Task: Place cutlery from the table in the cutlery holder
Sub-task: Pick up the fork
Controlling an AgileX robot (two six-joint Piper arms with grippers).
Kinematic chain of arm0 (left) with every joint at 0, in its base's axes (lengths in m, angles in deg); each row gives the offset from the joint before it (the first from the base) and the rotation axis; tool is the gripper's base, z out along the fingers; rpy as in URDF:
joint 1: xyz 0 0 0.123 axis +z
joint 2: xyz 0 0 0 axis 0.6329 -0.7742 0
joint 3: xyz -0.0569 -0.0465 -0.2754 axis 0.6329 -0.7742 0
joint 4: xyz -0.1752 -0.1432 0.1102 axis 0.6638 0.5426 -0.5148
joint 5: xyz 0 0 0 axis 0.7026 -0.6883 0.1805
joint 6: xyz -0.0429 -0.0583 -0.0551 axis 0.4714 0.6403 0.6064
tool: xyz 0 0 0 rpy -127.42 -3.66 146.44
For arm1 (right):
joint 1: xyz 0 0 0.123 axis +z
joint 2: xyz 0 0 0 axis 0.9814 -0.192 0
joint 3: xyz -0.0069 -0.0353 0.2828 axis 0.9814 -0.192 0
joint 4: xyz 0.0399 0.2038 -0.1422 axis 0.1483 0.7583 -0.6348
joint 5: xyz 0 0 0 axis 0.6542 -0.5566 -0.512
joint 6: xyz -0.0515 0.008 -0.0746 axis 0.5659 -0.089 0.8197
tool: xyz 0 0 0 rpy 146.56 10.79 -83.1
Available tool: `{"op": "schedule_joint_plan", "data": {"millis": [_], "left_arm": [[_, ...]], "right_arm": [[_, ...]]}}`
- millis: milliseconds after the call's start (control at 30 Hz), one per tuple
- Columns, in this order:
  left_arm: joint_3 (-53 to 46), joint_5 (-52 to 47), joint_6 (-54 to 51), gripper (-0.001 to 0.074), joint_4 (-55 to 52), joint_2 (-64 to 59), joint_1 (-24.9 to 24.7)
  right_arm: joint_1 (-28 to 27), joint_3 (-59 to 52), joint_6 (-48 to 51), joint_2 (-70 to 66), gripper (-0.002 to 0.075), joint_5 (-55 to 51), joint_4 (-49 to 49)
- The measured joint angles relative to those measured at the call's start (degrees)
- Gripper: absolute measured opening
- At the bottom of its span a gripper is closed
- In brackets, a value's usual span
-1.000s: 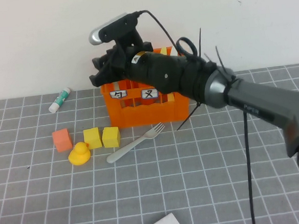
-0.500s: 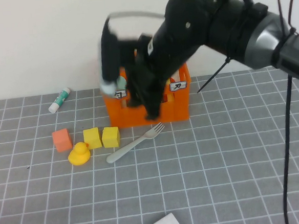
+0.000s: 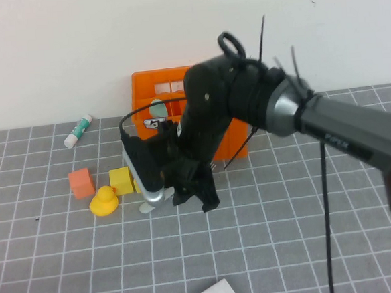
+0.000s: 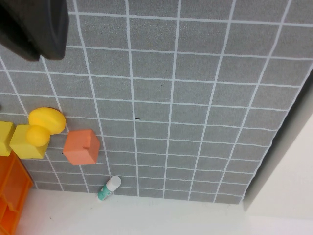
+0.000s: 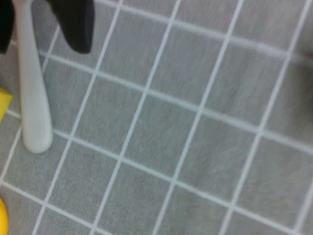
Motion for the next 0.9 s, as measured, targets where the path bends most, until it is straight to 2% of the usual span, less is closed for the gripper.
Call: {"op": "schedule_joint_plan", "data": {"millis": [233, 300, 600, 900], "left_arm": [[0.0, 0.0, 0.22, -0.0001, 0.0, 0.0, 0.0], [0.0, 0.0, 0.22, -0.0001, 0.0, 0.0, 0.0], [0.0, 0.0, 0.22, -0.0001, 0.0, 0.0, 0.0], [0.0, 0.0, 0.22, -0.0001, 0.0, 0.0, 0.0]], "right_arm": [[0.0, 0.0, -3.22, -3.84, 0.0412, 6.46, 0.0], [0.0, 0.0, -3.68, -4.8, 0.0428, 8.06, 0.0], [0.0, 0.23, -5.77, -7.84, 0.0442, 12.36, -0.21], [-0.55, 6.92, -5.87, -10.56, 0.0441, 5.92, -1.86]]}}
